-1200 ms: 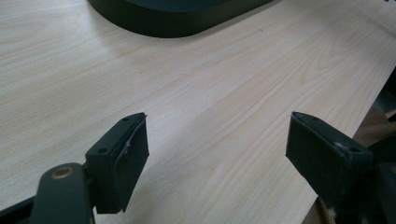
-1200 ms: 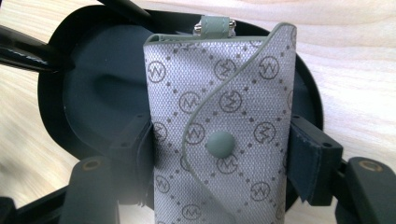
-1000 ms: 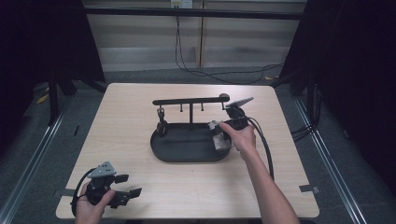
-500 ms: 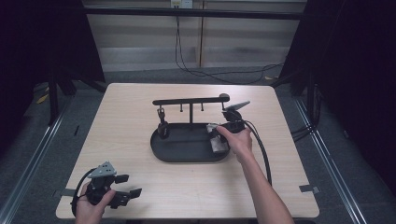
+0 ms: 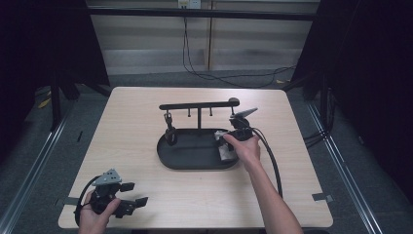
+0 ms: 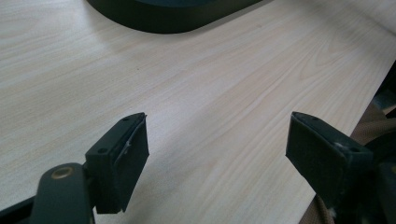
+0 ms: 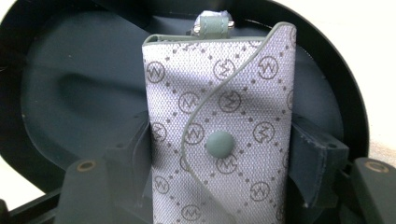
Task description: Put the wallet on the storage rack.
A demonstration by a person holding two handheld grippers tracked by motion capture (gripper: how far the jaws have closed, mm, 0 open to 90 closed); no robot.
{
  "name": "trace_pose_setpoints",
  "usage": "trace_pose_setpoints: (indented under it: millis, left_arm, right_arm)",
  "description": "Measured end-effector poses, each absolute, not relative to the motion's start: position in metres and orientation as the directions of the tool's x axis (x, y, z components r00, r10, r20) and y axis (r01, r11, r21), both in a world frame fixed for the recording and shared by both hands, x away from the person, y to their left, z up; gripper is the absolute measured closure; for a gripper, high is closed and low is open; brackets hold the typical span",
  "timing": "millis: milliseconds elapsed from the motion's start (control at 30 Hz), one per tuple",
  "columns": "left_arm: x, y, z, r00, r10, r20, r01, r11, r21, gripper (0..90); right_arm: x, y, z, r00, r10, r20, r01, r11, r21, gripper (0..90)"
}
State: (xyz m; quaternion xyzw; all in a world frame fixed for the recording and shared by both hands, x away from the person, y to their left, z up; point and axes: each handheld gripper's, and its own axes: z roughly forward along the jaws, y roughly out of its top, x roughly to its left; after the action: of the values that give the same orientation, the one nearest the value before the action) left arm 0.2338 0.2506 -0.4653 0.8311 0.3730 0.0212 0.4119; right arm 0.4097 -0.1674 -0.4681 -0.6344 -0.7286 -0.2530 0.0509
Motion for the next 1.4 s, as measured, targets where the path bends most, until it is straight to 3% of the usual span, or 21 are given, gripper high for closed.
trace_pose_setpoints:
  millis: [533, 1400]
  left_arm:
    - [0.234, 0.250, -0.466, 0.719, 0.640, -0.273, 0.606, -0.384, 0.697, 21.1]
    - [0.236, 0.254, -0.467, 0.690, 0.667, -0.279, 0.623, -0.353, 0.698, 21.2]
  right_arm:
    - [0.409, -0.166, -0.467, -0.217, 0.893, 0.395, 0.947, 0.093, 0.308, 28.3]
    - [0.379, -0.206, -0.437, -0.295, 0.890, 0.348, 0.867, 0.097, 0.489, 25.8]
